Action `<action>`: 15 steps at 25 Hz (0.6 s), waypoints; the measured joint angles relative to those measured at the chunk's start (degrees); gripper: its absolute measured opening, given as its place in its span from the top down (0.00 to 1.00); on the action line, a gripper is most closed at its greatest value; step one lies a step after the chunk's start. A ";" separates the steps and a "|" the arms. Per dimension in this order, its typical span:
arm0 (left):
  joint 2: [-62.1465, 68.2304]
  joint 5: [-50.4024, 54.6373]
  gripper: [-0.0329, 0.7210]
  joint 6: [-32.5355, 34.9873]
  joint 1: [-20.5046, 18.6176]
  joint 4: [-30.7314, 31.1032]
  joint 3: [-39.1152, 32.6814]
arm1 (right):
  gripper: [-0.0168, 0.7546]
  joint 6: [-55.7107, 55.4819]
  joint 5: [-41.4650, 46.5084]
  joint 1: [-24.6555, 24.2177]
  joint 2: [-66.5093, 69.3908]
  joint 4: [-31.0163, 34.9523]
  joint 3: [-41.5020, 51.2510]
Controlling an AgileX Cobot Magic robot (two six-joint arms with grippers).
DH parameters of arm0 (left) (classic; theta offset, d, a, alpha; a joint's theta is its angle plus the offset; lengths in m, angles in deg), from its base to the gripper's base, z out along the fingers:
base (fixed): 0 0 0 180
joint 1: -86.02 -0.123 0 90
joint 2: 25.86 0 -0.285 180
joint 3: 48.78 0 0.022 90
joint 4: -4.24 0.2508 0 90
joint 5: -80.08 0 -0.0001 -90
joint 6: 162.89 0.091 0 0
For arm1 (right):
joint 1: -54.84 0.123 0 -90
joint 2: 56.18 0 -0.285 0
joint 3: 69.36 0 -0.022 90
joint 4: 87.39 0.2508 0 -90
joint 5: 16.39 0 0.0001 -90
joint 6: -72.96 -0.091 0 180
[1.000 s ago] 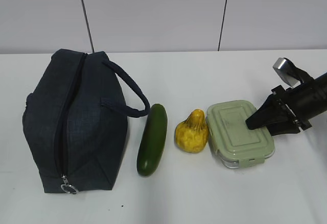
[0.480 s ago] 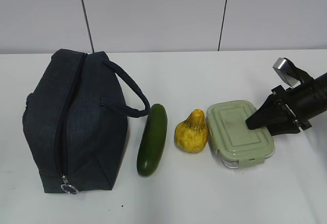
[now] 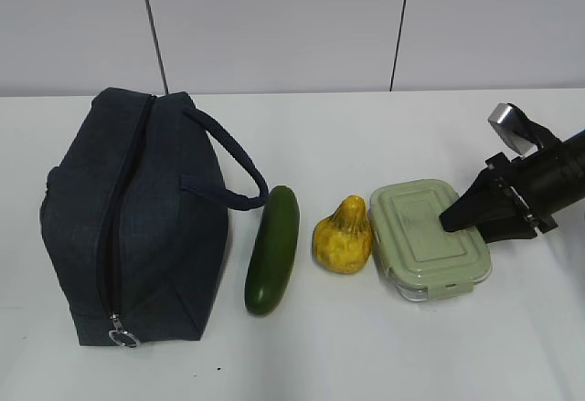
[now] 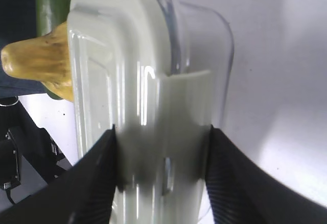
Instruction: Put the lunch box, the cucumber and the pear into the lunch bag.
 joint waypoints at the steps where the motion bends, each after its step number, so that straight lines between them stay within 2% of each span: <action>1: 0.00 0.00 0.64 0.00 0.00 0.00 0.00 | 0.49 0.00 0.00 0.00 0.00 0.00 0.00; 11: 0.00 0.00 0.64 0.00 0.00 0.00 0.00 | 0.49 0.00 0.00 0.00 0.00 0.00 0.00; 15: 1.64 -0.07 0.64 0.00 0.00 -1.82 0.00 | 0.49 0.00 0.00 0.00 0.00 0.00 0.00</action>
